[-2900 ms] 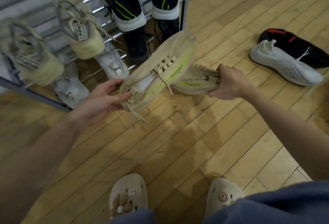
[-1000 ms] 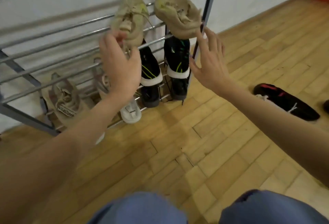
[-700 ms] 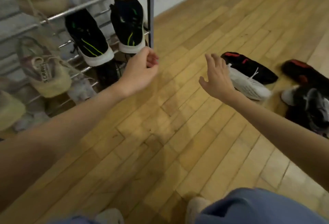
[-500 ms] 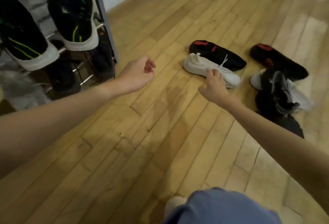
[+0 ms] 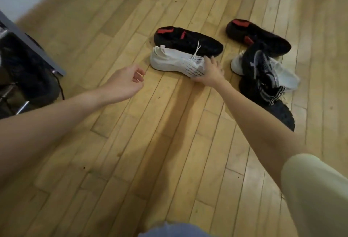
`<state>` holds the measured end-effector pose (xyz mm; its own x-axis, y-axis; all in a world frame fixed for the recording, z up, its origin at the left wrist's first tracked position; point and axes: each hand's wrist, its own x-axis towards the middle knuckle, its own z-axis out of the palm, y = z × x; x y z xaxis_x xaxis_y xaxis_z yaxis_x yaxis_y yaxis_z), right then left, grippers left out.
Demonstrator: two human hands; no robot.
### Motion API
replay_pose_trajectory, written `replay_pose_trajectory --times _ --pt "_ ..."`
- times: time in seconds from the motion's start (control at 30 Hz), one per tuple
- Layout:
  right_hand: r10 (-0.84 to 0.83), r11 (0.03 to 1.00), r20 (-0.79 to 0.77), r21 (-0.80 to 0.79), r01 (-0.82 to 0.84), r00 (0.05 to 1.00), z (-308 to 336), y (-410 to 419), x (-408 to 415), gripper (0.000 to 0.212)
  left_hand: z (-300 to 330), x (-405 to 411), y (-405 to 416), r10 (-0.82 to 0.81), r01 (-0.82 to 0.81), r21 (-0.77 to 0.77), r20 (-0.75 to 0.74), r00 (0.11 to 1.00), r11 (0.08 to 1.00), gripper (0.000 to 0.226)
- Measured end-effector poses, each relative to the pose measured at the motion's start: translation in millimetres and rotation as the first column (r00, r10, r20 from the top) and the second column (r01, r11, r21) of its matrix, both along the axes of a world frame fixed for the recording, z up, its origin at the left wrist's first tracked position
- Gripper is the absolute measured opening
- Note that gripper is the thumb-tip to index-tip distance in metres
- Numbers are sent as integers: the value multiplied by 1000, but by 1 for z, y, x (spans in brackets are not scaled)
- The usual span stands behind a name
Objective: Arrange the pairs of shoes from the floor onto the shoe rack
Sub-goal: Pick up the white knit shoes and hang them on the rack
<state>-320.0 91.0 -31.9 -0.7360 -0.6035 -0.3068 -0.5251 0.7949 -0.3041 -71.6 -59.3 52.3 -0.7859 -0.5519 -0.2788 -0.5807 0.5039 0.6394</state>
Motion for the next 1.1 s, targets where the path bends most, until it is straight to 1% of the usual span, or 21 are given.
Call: replay_pose_trajectory --times 0.1,0.17,0.23,0.3,0.37,0.43,0.5,0.57,0.6,0.63,0.67,0.73,0.77,0.8,0.87,0.93,0.97,1.03,1.07,1.1 --pt "21 1000 -89 4 -21 996 -4 -5 -2 74 -16 -4 0 43 -44 28 16 999 999 29" --pt "27 1000 -119 4 -26 992 -6 -2 -2 62 -27 -4 0 87 -90 70 44 995 993 26" --pt "21 1000 -96 -15 -22 995 -7 4 2 52 -37 -4 -1 148 -155 138 59 987 978 24" --pt "-4 998 -63 -65 0 998 -6 12 9 40 -44 -6 1 243 -250 205 61 968 946 26" --pt "-25 994 -36 -111 21 999 -5 25 18 33 -47 -10 6 400 -396 319 56 915 861 35" --pt "-14 987 21 -157 17 1000 -2 43 26 30 -49 -15 12 538 -510 457 78 839 729 47" --pt "18 976 114 -217 7 993 2 64 32 28 -49 -18 16 604 -555 567 122 788 609 62" --pt "86 968 162 -246 -44 983 8 86 35 24 -48 -23 21 618 -524 695 145 773 492 73" --pt "129 964 181 -252 -81 975 10 96 35 21 -47 -25 25 620 -504 739 151 770 446 72" --pt "172 960 198 -253 -120 965 12 104 35 18 -47 -27 28 620 -490 764 153 770 420 65" --pt "209 956 204 -248 -156 956 13 111 34 16 -46 -29 32 609 -488 761 156 778 428 55" --pt "239 952 174 -235 -195 955 15 122 31 19 -47 -32 38 531 -471 716 165 831 516 31" --pt "236 950 145 -241 -197 961 17 125 29 22 -49 -33 40 490 -456 707 177 854 540 28" --pt "231 947 116 -256 -196 966 19 128 26 24 -49 -34 42 462 -446 719 195 865 532 29" --pt "235 938 70 -277 -208 969 25 130 18 26 -45 -36 47 427 -436 775 240 872 456 33" --pt "235 927 17 -305 -218 972 33 132 8 25 -37 -40 52 406 -408 828 246 880 385 24" --pt "214 919 -21 -335 -209 977 37 135 1 26 -33 -42 53 403 -389 842 230 886 374 18" --pt "103 900 -119 -411 -144 987 41 142 -13 37 -28 -42 54 425 -359 850 182 887 386 17" --pt "7 899 -184 -429 -87 983 40 146 -22 46 -28 -41 53 447 -353 849 158 880 394 20" --pt "-107 914 -248 -407 -3 963 39 149 -29 57 -28 -39 51 471 -353 849 144 870 392 21"
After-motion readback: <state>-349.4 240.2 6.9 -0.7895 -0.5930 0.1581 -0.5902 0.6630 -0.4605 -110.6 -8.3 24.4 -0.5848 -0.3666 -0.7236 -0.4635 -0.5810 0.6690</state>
